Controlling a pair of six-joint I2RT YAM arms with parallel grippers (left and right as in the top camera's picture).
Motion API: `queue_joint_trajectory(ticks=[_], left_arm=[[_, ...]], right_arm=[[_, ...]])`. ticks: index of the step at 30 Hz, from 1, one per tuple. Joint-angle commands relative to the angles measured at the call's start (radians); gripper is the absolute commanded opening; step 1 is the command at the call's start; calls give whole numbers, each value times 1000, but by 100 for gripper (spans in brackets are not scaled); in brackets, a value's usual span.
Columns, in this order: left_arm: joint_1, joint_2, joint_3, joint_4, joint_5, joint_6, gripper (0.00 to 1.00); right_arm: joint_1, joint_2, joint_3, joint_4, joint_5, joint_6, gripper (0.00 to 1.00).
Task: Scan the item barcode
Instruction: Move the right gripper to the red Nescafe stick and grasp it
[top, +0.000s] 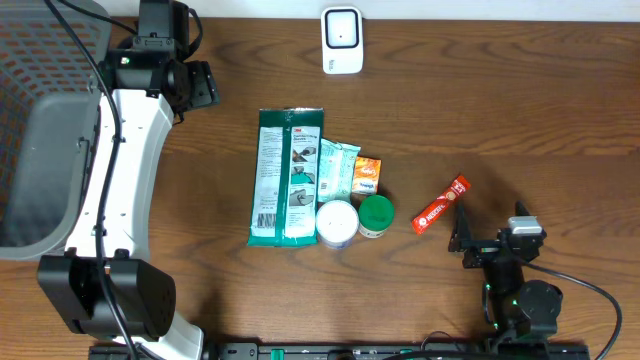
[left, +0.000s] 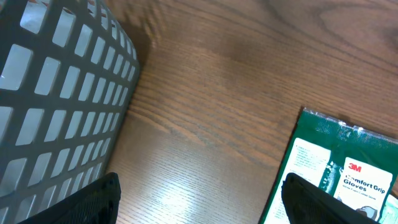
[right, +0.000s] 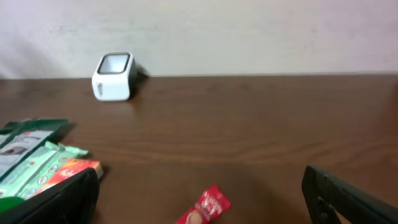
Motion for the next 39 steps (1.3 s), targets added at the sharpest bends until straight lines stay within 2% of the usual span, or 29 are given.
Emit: queue_joint_trajectory(ticks=[1,8,12,17,20,24,26,28,29,31,33,35,39], left_arm=[[-1,5,2,-5,-12,5,83],[-1,5,2,-5,-12,5,82],[0,5,2,-5,-12,5,83],[0,5,2,-5,-12,5,82],[0,5,2,-5,-12,5,83],[-1,5,2,-5,-12,5,82],[-1,5,2,-5,-12,5,82],[-1,5,2,-5,-12,5,82],[0,5,2,-5,-12,5,82],[0,5,2,-5,-12,5,82],[0,5,2,-5,-12,5,82],[0,5,2,-5,-12,5,82],[0,5,2,-5,-12,5,82]], right_arm=[[0,12,138,-65,51,85,99],[0,229,511,-322,61,145,99],[0,449,769,-568,40,166,99],[0,743,1074,-970,-11,166,99],[0,871,1155,-1069,-112,166,99],[2,979,1134,-1087,-278,171,99],[3,1017,1093,-1098,-269,240,80],[3,1043,1022,-1088,-191,362,68],[3,1050,981,-1065,-158,408,67],[3,1060,882,-976,-113,478,66],[3,1070,782,-852,-108,552,58],[3,1084,706,-748,-108,611,56],[5,1152,613,-591,-107,660,50]])
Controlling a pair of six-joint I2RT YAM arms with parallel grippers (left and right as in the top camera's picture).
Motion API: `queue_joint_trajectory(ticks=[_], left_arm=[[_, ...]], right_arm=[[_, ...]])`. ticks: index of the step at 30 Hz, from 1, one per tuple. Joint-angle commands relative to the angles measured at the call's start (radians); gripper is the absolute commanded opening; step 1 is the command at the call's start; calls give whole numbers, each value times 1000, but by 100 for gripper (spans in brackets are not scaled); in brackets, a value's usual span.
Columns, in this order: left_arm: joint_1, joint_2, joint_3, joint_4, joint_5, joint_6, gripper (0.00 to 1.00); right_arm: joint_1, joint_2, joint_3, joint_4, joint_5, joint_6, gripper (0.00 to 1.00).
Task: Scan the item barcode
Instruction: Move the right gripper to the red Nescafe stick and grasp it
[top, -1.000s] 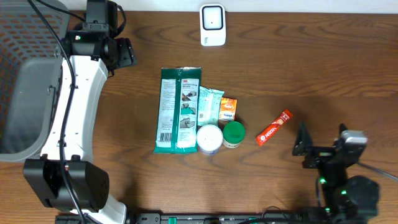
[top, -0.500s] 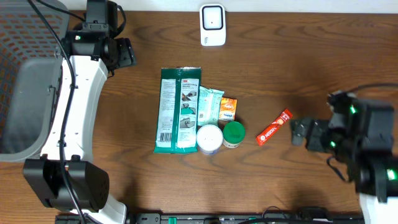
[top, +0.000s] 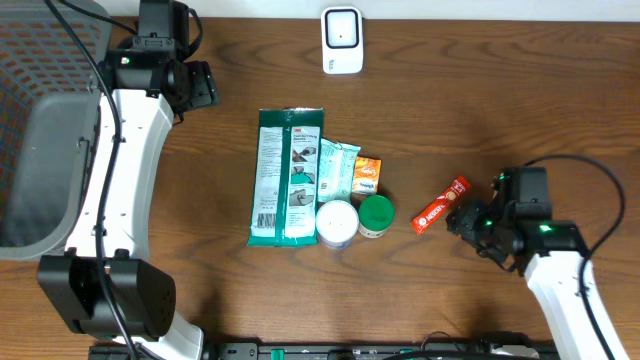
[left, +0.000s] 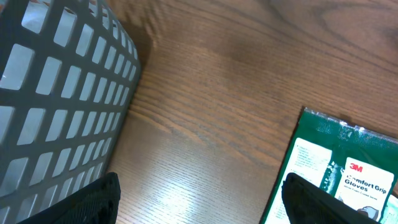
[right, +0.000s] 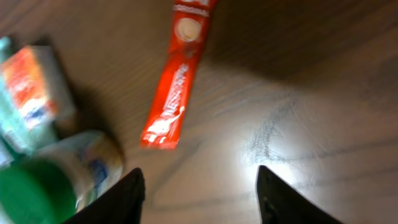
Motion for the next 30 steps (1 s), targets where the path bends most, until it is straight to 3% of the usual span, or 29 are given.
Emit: queue_joint_trajectory(ticks=[1,11,18,30], left_arm=[[0,5,2,-3,-9,5,82],[0,5,2,-3,-9,5,82],[0,5,2,-3,-9,5,83],[0,5,2,-3,-9,5,83]], right_arm=[[7,66,-35,70,26,102,49],[129,308,-18,188,128,158,55],[147,331,-2,233,175,162,57],[200,350,16,302,224,179,50]])
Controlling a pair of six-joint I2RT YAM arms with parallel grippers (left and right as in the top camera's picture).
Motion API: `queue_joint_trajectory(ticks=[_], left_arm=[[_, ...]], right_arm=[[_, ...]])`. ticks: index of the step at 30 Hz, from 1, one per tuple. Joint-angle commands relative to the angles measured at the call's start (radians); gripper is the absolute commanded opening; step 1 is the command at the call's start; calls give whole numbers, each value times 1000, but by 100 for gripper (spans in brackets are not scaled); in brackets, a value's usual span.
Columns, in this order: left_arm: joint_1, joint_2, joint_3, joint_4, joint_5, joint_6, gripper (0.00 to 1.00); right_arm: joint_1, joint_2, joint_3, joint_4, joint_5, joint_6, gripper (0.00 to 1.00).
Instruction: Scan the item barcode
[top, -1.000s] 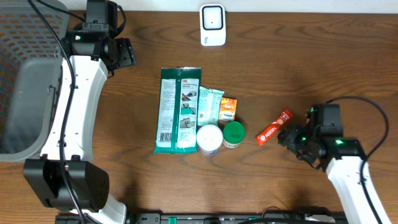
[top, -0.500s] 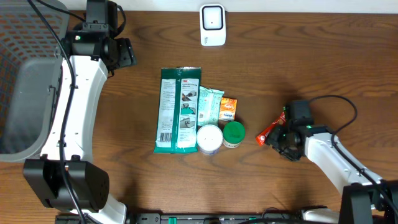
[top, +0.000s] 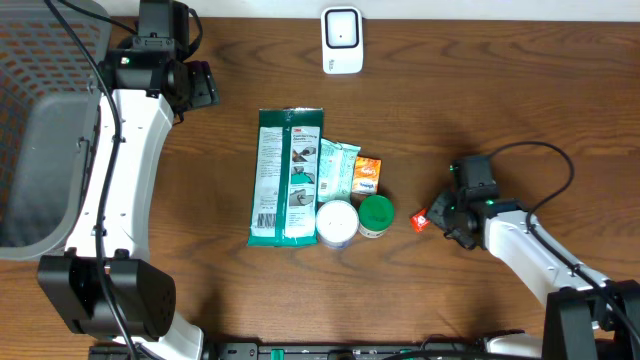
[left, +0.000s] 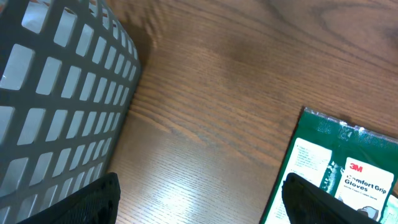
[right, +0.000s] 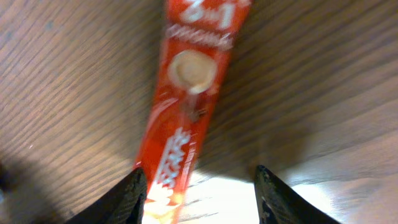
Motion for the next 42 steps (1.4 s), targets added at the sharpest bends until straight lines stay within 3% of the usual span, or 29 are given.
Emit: queue_joint_trajectory(ticks=[1,8,19,27,28,31,32,42], left_arm=[[0,5,2,-3,-9,5,83],[0,5,2,-3,-9,5,83],[0,5,2,-3,-9,5,83],[0,5,2,-3,-9,5,83],[0,5,2,-3,-9,5,83],[0,5,2,-3,-9,5,83],[0,5,2,-3,-9,5,83],[0,5,2,-3,-9,5,83]], right_arm=[[28,11,45,-34,50,8,50],[25,11,237,-251,81,-73,55],[76,124,209,-179,58,3,57],[91,269,209,-122,57,11,51],[91,270,209,-122,56,11,46],[89,253,219,-127,56,-3,6],[89,244,225,-133,55,-11,1],[75,77,263,-132,-130,-187,1]])
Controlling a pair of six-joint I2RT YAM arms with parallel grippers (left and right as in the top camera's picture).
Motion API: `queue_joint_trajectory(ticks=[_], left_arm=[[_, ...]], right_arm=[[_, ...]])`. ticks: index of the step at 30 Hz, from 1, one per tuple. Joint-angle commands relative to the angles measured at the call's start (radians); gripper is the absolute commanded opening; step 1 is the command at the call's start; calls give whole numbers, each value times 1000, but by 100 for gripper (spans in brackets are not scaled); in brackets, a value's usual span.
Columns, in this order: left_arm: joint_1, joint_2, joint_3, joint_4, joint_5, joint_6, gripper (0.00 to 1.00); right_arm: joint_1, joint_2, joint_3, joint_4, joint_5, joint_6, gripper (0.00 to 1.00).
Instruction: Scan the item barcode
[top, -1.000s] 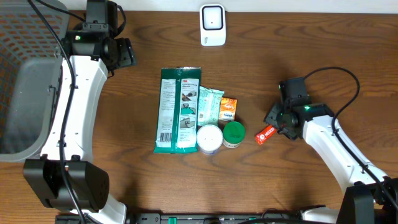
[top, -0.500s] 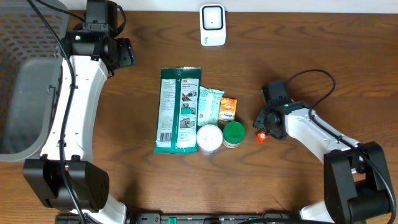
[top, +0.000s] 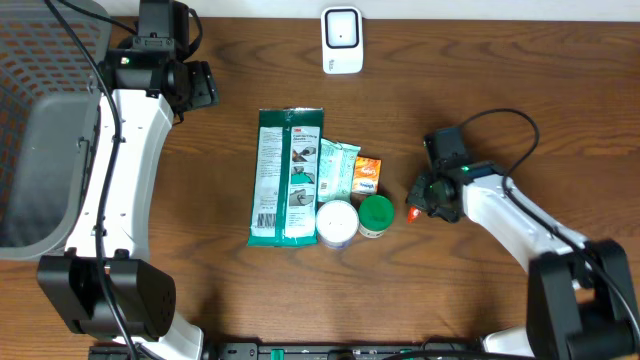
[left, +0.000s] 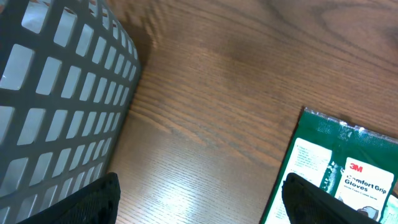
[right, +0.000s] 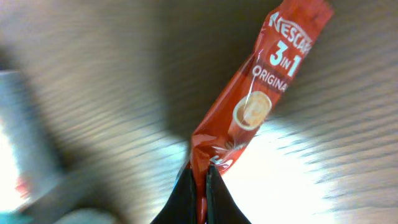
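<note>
A red Nescafe 3-in-1 sachet (right: 258, 102) sticks up from my right gripper (right: 202, 177), which is shut on its lower end. From overhead only a red tip of the sachet (top: 413, 213) shows under my right gripper (top: 428, 196), just right of the green lid. The white barcode scanner (top: 341, 40) stands at the far edge of the table. My left gripper (left: 199, 202) stands open over bare wood at the far left, between the basket and the green glove pack (left: 333, 171).
A grey mesh basket (top: 35, 130) fills the left side. In the middle lie the green glove pack (top: 287, 175), a pale green packet (top: 338, 166), an orange packet (top: 367, 174), a white lid (top: 337, 223) and a green lid (top: 376, 215).
My right gripper, then open over the sachet lying on the table, has shut on the sachet's end and shifted left toward the green lid. The left arm is unchanged.
My right arm rested near the front edge, open, with the sachet lying ahead of it. Later it hung above the sachet, then straddled it with open jaws. Now it is shut on the sachet. The left arm stayed by the basket throughout.
</note>
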Motion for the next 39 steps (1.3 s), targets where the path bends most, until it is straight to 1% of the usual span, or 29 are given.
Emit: queue_joint_trajectory(ticks=[1,4,8,13,16,18,21,24,27,28,30,33,35,39], left_arm=[[0,5,2,-3,-9,5,83],[0,5,2,-3,-9,5,83],[0,5,2,-3,-9,5,83],[0,5,2,-3,-9,5,83],[0,5,2,-3,-9,5,83],[0,5,2,-3,-9,5,83],[0,5,2,-3,-9,5,83],[0,5,2,-3,-9,5,83],[0,5,2,-3,-9,5,83],[0,5,2,-3,-9,5,83],[0,5,2,-3,-9,5,83],[0,5,2,-3,-9,5,83],[0,5,2,-3,-9,5,83],[0,5,2,-3,-9,5,83]], right_arm=[[-13,-98,26,24,-140,-113,1],[-31,-149,25,57,-292,-217,1],[-71,-157,23,75,-502,-309,1],[-168,-140,-8,110,-774,-425,1],[-249,-115,-26,117,-916,-553,1],[-298,-95,-31,116,-1006,-631,1],[-358,-48,-34,121,-1107,-704,1],[-372,29,-34,139,-1172,-769,1],[-372,113,-34,185,-1324,-835,1],[-372,139,-34,200,-1358,-837,1],[-372,194,-34,212,-1358,-837,1],[-376,266,-34,205,-1282,-836,1],[-379,310,-34,203,-1265,-836,1],[-397,340,-34,185,-1260,-802,1]])
